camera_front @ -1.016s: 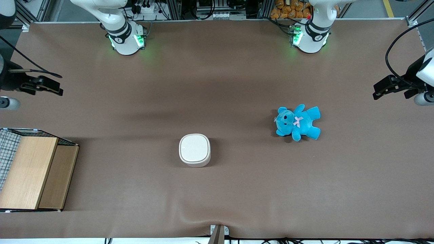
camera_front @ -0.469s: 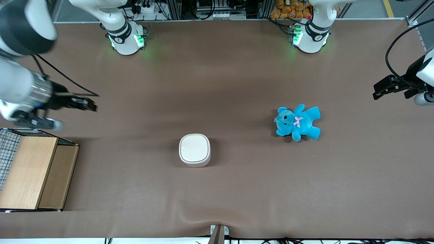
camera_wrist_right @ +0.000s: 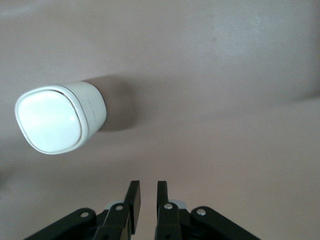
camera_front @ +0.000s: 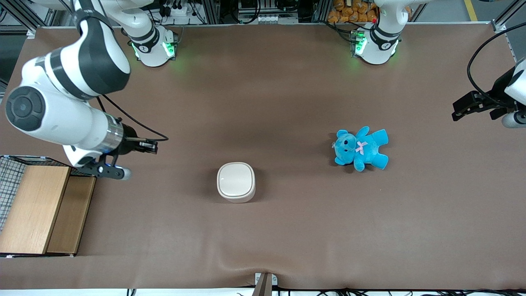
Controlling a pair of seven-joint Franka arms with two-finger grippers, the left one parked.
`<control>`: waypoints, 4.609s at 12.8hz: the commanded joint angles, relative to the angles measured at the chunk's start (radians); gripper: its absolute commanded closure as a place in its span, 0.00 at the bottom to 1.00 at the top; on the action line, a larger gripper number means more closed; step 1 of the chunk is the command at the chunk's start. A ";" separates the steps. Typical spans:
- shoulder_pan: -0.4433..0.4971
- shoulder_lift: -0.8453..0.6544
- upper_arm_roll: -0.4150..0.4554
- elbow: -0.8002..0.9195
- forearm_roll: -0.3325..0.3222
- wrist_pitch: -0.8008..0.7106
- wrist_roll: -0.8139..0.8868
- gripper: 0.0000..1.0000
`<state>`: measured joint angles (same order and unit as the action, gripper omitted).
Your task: Open trash can with right arm
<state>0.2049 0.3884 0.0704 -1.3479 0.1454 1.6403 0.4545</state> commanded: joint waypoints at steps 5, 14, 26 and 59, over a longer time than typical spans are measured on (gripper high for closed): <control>0.135 0.217 -0.008 0.147 0.011 0.182 0.105 1.00; 0.223 0.314 -0.011 0.151 -0.045 0.319 0.190 1.00; 0.254 0.368 -0.011 0.125 -0.099 0.395 0.193 1.00; 0.185 0.342 -0.007 0.340 0.129 0.040 0.273 0.88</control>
<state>0.4112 0.7485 0.0554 -1.0126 0.2531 1.7237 0.7156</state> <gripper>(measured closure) 0.987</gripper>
